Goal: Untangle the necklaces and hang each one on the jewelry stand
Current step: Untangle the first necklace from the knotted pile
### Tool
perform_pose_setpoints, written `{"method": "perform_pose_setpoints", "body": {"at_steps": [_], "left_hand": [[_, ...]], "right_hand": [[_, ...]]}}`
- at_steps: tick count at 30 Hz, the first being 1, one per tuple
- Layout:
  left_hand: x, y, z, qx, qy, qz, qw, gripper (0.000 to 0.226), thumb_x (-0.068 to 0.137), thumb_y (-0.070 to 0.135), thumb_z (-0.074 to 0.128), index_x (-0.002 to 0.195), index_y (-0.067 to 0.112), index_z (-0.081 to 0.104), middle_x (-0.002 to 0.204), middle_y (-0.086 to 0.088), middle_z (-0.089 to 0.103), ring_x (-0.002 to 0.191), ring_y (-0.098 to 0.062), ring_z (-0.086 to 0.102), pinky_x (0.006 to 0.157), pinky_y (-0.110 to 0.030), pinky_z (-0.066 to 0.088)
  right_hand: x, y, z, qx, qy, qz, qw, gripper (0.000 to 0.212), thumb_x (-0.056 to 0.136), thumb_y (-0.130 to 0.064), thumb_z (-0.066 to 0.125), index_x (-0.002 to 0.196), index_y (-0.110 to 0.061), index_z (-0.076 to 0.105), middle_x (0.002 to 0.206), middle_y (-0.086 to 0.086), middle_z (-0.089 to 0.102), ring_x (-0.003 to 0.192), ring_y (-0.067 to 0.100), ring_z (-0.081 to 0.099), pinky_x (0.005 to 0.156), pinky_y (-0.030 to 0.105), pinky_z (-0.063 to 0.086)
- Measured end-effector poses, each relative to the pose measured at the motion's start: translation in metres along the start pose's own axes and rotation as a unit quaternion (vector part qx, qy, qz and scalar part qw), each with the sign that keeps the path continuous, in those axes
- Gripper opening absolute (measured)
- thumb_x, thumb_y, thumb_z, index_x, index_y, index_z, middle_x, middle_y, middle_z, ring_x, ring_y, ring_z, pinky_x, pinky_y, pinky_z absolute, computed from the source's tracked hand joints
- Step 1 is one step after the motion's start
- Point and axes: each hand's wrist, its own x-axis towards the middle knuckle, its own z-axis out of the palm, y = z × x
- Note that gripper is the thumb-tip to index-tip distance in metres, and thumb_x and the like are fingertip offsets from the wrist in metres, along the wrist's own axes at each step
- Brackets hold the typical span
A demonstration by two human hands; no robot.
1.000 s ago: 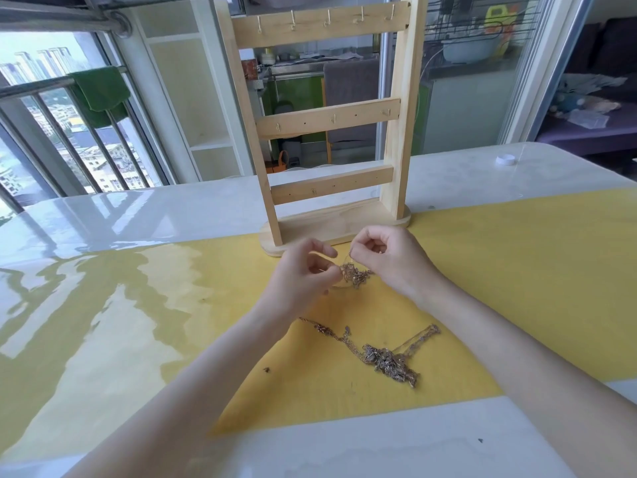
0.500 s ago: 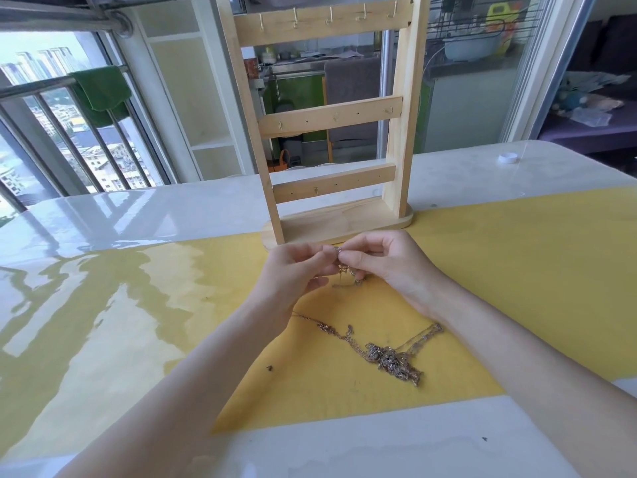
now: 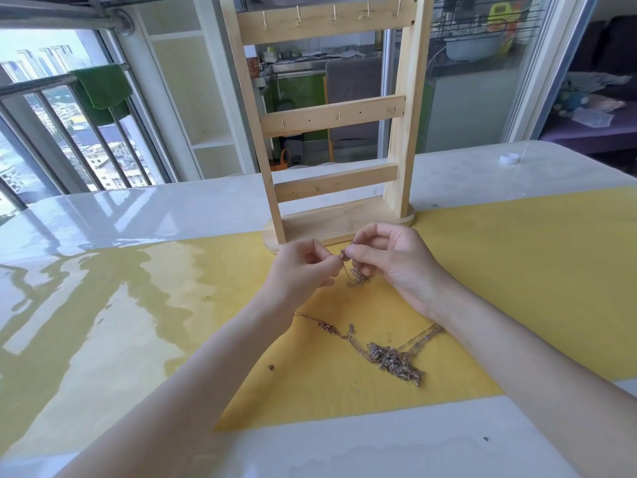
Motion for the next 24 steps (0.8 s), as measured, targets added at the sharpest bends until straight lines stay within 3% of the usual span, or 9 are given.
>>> {"method": "perform_pose_setpoints", "body": {"at_steps": [3, 8, 11, 15, 20, 24], "left_hand": [[0.0033, 0.0023, -0.0063, -0.162, -0.026, -0.073, 0.984, 0.018, 0.087, 0.002, 0.057, 0.071, 0.009, 0.051, 0.065, -0.002, 0.052, 0.056, -0.008, 0.050, 0.061, -0.017, 0.050], [0.0059, 0.0044, -0.0067, -0.283, -0.034, -0.143, 0.948, 0.007, 0.087, 0.004, 0.052, 0.080, 0.005, 0.053, 0.061, -0.002, 0.046, 0.049, -0.009, 0.040, 0.048, -0.014, 0.044], [0.0037, 0.0064, -0.0054, -0.265, -0.066, -0.135, 0.953, 0.012, 0.089, 0.003, 0.051, 0.079, 0.008, 0.051, 0.064, -0.001, 0.047, 0.052, -0.008, 0.040, 0.048, -0.014, 0.043], [0.0001, 0.0053, -0.0025, -0.202, -0.105, -0.121, 0.966, 0.016, 0.090, 0.002, 0.057, 0.079, 0.012, 0.050, 0.066, -0.001, 0.056, 0.055, -0.009, 0.044, 0.052, -0.017, 0.046], [0.0008, 0.0049, -0.0041, -0.194, -0.060, -0.107, 0.973, 0.019, 0.088, 0.002, 0.060, 0.082, 0.016, 0.050, 0.062, 0.002, 0.062, 0.056, -0.009, 0.053, 0.055, -0.019, 0.049], [0.0011, 0.0058, -0.0068, -0.211, -0.027, -0.076, 0.974, 0.020, 0.087, 0.003, 0.061, 0.083, 0.018, 0.049, 0.065, 0.004, 0.065, 0.055, -0.006, 0.059, 0.056, -0.018, 0.050]], "right_hand": [[-0.0012, -0.0015, -0.0015, -0.014, -0.002, -0.006, 1.000, 0.013, 0.079, 0.004, 0.069, 0.076, -0.006, 0.060, 0.071, 0.011, 0.067, 0.056, 0.013, 0.051, 0.053, 0.019, 0.042], [-0.0026, -0.0027, 0.0001, -0.084, -0.012, -0.016, 0.996, 0.016, 0.079, -0.001, 0.071, 0.072, -0.009, 0.059, 0.072, 0.005, 0.066, 0.054, 0.004, 0.051, 0.055, 0.017, 0.042], [-0.0011, -0.0040, -0.0021, -0.060, 0.007, -0.015, 0.998, 0.019, 0.082, 0.000, 0.068, 0.070, -0.012, 0.057, 0.083, 0.003, 0.065, 0.062, 0.001, 0.053, 0.060, 0.016, 0.044], [-0.0002, -0.0050, -0.0027, -0.034, 0.008, -0.010, 0.999, 0.019, 0.084, 0.004, 0.063, 0.074, -0.009, 0.053, 0.078, 0.010, 0.065, 0.069, 0.013, 0.057, 0.063, 0.022, 0.046], [0.0001, -0.0052, -0.0012, -0.022, 0.006, -0.022, 0.999, 0.021, 0.086, 0.006, 0.059, 0.080, -0.011, 0.048, 0.072, 0.007, 0.066, 0.064, 0.013, 0.057, 0.059, 0.022, 0.046], [0.0016, -0.0041, -0.0042, -0.059, 0.010, -0.036, 0.998, 0.012, 0.085, -0.002, 0.064, 0.090, -0.012, 0.060, 0.075, -0.003, 0.065, 0.069, 0.005, 0.057, 0.064, 0.018, 0.045]]}}
